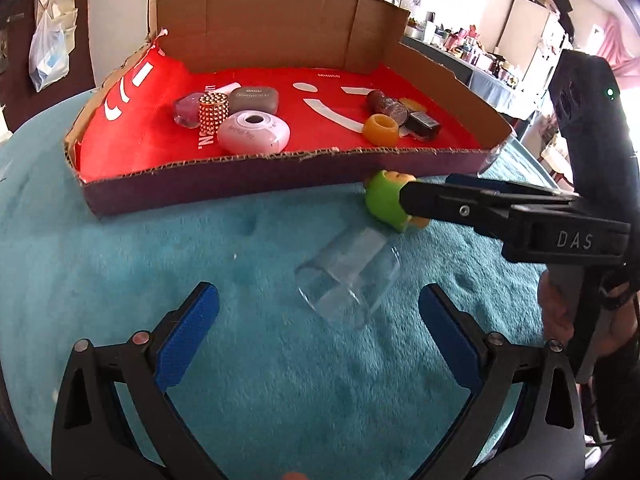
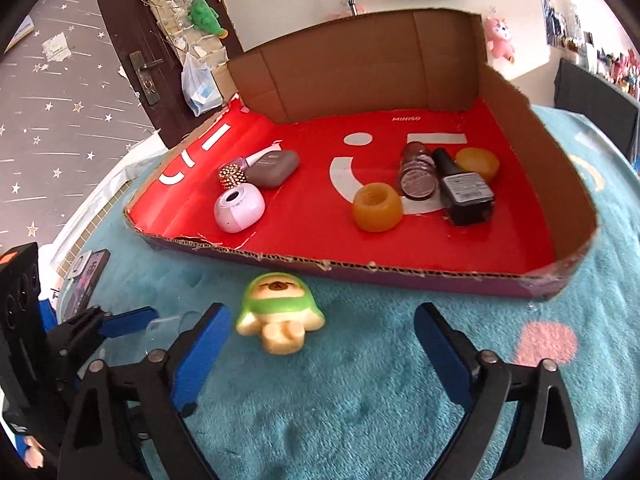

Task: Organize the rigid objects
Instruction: 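Grasp the clear plastic cup with the left tool while the right tool grasps the green toy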

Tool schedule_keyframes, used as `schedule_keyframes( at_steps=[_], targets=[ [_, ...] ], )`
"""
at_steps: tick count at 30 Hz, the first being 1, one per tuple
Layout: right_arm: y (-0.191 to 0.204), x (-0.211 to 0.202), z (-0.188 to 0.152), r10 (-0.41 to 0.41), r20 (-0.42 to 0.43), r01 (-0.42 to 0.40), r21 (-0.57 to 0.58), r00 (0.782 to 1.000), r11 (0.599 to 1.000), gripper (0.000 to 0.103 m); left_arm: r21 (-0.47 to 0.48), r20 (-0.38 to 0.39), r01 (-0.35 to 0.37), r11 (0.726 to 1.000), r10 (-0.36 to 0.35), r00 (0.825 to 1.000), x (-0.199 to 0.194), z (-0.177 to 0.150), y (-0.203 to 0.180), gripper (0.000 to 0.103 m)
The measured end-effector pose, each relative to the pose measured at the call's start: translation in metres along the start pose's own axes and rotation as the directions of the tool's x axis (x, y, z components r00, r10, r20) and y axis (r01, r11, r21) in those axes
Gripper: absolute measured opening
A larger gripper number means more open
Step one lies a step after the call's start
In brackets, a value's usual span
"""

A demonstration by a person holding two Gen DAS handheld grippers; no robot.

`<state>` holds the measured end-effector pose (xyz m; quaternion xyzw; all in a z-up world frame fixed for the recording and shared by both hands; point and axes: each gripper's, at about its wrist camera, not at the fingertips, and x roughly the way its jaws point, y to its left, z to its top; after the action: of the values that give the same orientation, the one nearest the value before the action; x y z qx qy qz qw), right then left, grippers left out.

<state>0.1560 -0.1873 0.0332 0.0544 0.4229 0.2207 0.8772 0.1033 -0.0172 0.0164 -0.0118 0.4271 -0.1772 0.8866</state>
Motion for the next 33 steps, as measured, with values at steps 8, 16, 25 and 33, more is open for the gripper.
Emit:
schedule_keyframes(
  at_steps=[8,16,25,33],
  targets=[
    [0.009,0.014,0.005,0.045,-0.039,-0.045,-0.004,0.998,0.999,0.072,0.038,0.005,0.041,0.998,-0.041,0.999,0.004,0.004,-0.004,0.055],
    [0.021,0.021,0.005,0.022,-0.058,-0.025,-0.060,0.998,0.998,0.052,0.056,0.016,0.046,0.997,-0.047,0.999,0.005,0.002,-0.008,0.048],
    [0.022,0.004,0.004,0.046,-0.037,-0.048,-0.053,0.998,0.997,0.051,0.051,0.042,0.047,0.998,-0.050,0.998,-0.006,0.002,-0.007,0.048],
    [0.024,-0.022,0.006,0.066,0.017,-0.065,-0.050,0.998,0.997,0.051,0.027,0.097,0.019,0.999,-0.022,0.995,-0.027,0.007,0.000,0.048]
  ],
)
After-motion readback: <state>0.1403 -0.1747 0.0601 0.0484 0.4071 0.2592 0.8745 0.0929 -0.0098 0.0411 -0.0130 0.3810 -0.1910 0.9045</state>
